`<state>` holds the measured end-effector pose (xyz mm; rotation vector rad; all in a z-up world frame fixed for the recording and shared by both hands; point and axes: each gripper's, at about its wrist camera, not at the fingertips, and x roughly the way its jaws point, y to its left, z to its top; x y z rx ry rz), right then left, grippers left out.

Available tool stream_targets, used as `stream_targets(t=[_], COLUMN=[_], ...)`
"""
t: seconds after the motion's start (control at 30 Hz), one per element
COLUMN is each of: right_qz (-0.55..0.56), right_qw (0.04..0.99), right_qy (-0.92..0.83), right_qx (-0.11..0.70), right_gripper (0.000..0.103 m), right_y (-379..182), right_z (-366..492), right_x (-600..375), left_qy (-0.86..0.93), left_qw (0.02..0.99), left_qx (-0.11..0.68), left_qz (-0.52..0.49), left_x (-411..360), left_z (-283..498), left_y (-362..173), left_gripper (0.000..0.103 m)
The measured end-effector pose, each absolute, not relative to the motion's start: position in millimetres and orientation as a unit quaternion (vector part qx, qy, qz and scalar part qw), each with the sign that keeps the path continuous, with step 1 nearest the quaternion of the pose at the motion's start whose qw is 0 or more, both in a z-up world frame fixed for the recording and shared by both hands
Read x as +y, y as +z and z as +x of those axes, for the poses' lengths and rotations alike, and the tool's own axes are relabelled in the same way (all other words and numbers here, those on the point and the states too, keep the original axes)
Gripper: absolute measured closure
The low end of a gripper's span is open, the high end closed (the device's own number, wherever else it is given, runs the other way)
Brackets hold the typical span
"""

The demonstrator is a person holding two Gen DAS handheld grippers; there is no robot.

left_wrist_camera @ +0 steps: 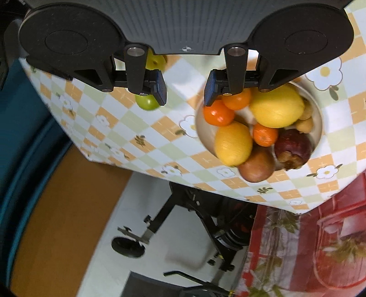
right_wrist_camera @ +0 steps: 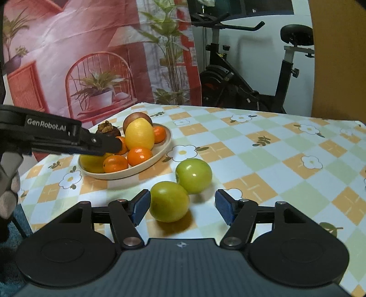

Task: Organize fruits
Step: 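Move both grippers back toward the green apples on the table, then close the left gripper on a green apple while the right gripper clamps it too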

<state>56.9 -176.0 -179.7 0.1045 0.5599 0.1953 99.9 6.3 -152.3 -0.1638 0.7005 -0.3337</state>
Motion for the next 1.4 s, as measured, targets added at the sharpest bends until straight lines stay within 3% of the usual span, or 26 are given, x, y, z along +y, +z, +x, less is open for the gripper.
stream_targets(t=[0.43, 0.6, 1.4], right_qz=[0.031, 0.035, 0.054], right_qw=[0.956, 0.949, 0.935], right_qy=[0.127, 0.141, 0.156], right_qx=[0.264, 0.279, 0.313], right_gripper=[0.037, 0.038, 0.045], right_y=[-190, -194, -200], right_z=[63, 68, 75], right_x=[-169, -169, -171], left_qy=[-0.182, -0.185, -0.22], left_qw=[0.911, 0.911, 0.887], left_qx=[0.362, 0.364, 0.397], left_qz=[-0.077, -0.066, -0.084], left_x=[-16, -23, -31], left_z=[99, 100, 100], left_y=[-162, -166, -189], left_gripper=[0.064, 0.055, 0.054])
